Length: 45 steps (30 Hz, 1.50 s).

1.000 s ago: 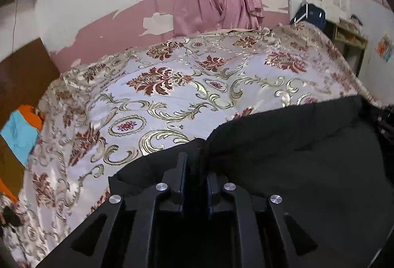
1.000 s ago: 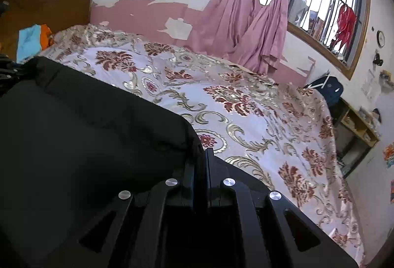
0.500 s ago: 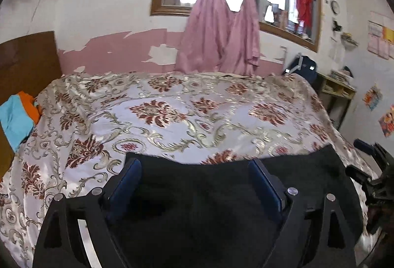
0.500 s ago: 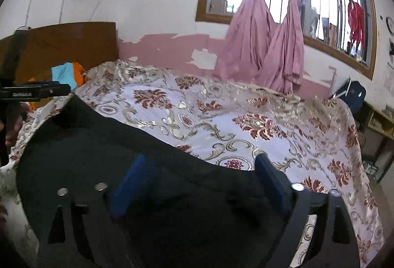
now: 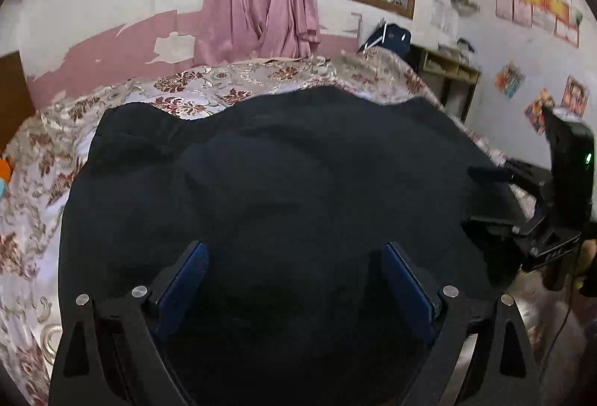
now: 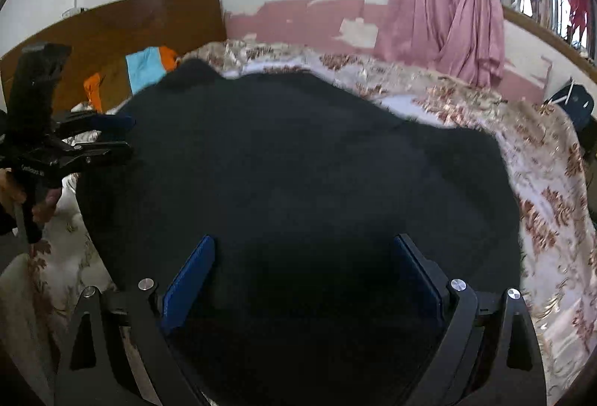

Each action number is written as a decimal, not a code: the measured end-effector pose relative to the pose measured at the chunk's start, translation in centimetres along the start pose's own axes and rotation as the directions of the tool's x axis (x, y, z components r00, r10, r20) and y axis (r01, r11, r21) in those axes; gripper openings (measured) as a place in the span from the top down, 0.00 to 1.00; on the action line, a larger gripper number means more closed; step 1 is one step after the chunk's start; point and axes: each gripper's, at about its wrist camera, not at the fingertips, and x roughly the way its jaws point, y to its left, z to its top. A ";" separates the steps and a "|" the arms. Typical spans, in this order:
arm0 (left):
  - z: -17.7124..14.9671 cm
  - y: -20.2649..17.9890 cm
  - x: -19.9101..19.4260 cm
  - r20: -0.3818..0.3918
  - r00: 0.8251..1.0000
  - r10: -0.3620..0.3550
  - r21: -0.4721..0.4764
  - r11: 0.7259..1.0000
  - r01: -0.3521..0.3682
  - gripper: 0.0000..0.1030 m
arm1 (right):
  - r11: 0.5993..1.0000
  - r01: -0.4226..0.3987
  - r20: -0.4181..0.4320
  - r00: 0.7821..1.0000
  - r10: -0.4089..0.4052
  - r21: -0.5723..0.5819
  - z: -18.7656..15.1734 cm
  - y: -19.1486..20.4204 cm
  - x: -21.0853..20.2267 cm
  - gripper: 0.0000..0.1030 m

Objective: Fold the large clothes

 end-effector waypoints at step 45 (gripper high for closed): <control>5.8 10.8 13.6 -0.168 0.981 0.095 -0.266 0.954 -0.138 0.00 | 0.945 0.049 -0.112 0.994 -0.014 0.324 5.6 -9.2 15.4 0.01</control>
